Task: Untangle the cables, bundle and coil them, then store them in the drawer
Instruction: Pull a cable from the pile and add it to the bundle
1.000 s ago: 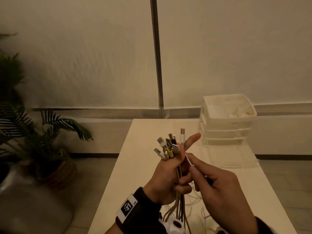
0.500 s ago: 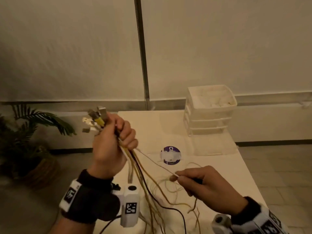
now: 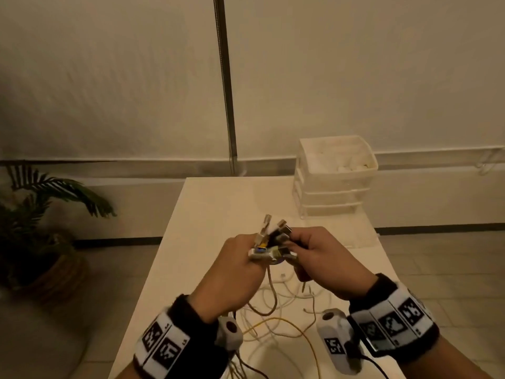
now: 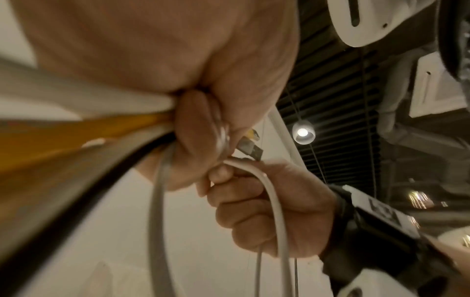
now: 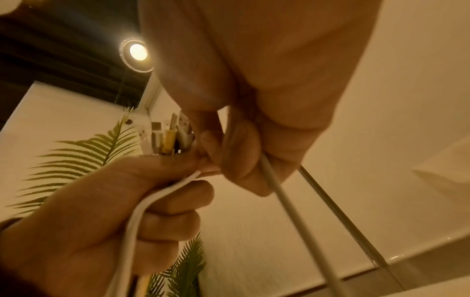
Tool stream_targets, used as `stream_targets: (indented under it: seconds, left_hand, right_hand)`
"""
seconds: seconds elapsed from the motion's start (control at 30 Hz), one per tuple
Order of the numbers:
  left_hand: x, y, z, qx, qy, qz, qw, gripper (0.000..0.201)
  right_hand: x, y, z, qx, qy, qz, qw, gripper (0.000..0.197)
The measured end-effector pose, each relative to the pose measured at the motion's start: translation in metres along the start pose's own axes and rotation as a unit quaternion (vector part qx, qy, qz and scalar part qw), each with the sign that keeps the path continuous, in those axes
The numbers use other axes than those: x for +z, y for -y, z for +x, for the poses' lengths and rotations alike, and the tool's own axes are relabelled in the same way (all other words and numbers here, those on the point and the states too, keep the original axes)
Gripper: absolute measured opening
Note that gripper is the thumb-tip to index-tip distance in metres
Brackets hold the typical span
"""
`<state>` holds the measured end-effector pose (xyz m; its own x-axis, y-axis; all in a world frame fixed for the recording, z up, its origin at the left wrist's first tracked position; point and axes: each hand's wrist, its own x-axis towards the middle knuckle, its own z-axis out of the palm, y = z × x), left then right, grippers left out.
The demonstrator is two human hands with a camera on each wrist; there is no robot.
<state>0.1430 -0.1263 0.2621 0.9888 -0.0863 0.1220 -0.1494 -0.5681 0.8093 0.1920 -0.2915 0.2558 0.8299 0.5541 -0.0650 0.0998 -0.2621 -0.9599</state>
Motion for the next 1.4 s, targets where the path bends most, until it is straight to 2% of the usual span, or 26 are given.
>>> stream_targets:
  seconds: [0.07,0.13,0.2,0.27,0.33,0.43,0.5,0.57,0.63,0.67,0.73,0.8,0.83,0.9,0.97,1.07,1.1,1.2,1.27,1.33,1.37,1.4]
  left_hand:
    - [0.002,0.005,0.004,-0.022,-0.019,-0.023,0.999,0.051]
    - [0.002,0.007,0.005,-0.054,0.008,-0.065,0.996,0.036]
    - [0.003,0.006,0.005,-0.087,0.021,-0.151,0.985,0.028]
    - [0.006,0.003,0.008,-0.115,0.008,-0.212,0.970,0.036]
    - [0.011,-0.003,0.011,-0.118,0.009,-0.217,0.969,0.046]
    - [0.011,-0.003,0.012,-0.124,0.029,-0.213,0.969,0.049]
    - [0.009,0.000,0.011,-0.130,0.045,-0.231,0.963,0.046]
    - [0.009,-0.002,0.009,-0.102,0.075,-0.229,0.965,0.047]
    - [0.009,-0.009,0.006,-0.070,0.080,-0.203,0.973,0.061]
    - [0.009,-0.012,0.005,-0.062,0.065,-0.196,0.977,0.062]
    - [0.006,-0.007,0.007,-0.054,0.028,-0.199,0.978,0.042]
    - [-0.004,0.004,0.011,-0.080,-0.057,-0.246,0.964,0.014]
    - [-0.011,0.009,0.013,-0.090,-0.098,-0.273,0.953,0.009]
    - [-0.028,0.017,0.018,-0.076,-0.145,-0.293,0.942,0.019]
    - [-0.045,0.021,0.018,-0.061,-0.200,-0.282,0.936,0.023]
    - [-0.074,0.031,0.015,-0.085,-0.300,-0.322,0.894,0.026]
    - [-0.082,0.036,0.013,-0.089,-0.316,-0.310,0.892,0.024]
    - [-0.087,0.054,0.009,-0.114,-0.301,-0.131,0.938,0.019]
    - [-0.081,0.060,0.007,-0.118,-0.331,-0.049,0.935,0.016]
    - [-0.071,0.054,0.004,-0.096,-0.355,-0.044,0.929,0.017]
    - [-0.064,0.047,0.003,-0.065,-0.320,-0.076,0.942,0.013]
    - [-0.055,0.037,0.001,-0.024,-0.249,-0.112,0.962,0.008]
  right_hand:
    - [-0.005,0.002,0.000,0.005,-0.022,0.041,0.999,0.029]
    - [-0.012,0.002,-0.003,-0.001,-0.049,0.056,0.997,0.029]
    - [-0.018,0.002,-0.004,-0.008,-0.059,0.038,0.998,0.028]
    - [-0.017,0.000,-0.004,-0.011,-0.046,0.016,0.999,0.026]
    - [-0.014,-0.002,-0.003,-0.029,-0.051,-0.043,0.997,0.026]
    - [-0.014,-0.008,-0.002,-0.077,-0.092,-0.178,0.977,0.020]
    - [-0.015,-0.012,-0.003,-0.095,-0.101,-0.215,0.967,0.020]
    - [-0.014,-0.013,-0.002,-0.105,-0.110,-0.228,0.962,0.025]
    - [-0.013,-0.013,-0.001,-0.111,-0.113,-0.235,0.959,0.027]
    - [-0.012,-0.011,-0.001,-0.109,-0.110,-0.230,0.961,0.028]
    - [-0.014,-0.008,-0.001,-0.095,-0.097,-0.190,0.972,0.033]
    - [-0.017,-0.007,-0.002,-0.074,-0.062,-0.107,0.990,0.030]
    - [-0.019,-0.009,-0.003,-0.062,-0.038,-0.061,0.995,0.028]
    - [-0.022,-0.014,-0.003,-0.061,0.010,-0.013,0.998,0.022]
    - [-0.024,-0.023,-0.002,-0.066,0.037,-0.052,0.996,0.021]
    - [-0.029,-0.044,-0.006,-0.031,0.037,-0.069,0.996,0.027]
    - [-0.032,-0.050,-0.009,-0.017,0.036,-0.046,0.998,0.028]
    - [-0.036,-0.061,-0.012,0.024,-0.003,0.016,1.000,0.031]
    - [-0.034,-0.061,-0.009,0.040,-0.056,0.014,0.998,0.033]
    - [-0.030,-0.056,-0.005,0.053,-0.093,0.015,0.994,0.035]
    - [-0.027,-0.051,-0.004,0.054,-0.097,0.023,0.993,0.035]
    - [-0.023,-0.045,-0.004,0.051,-0.090,0.033,0.994,0.034]
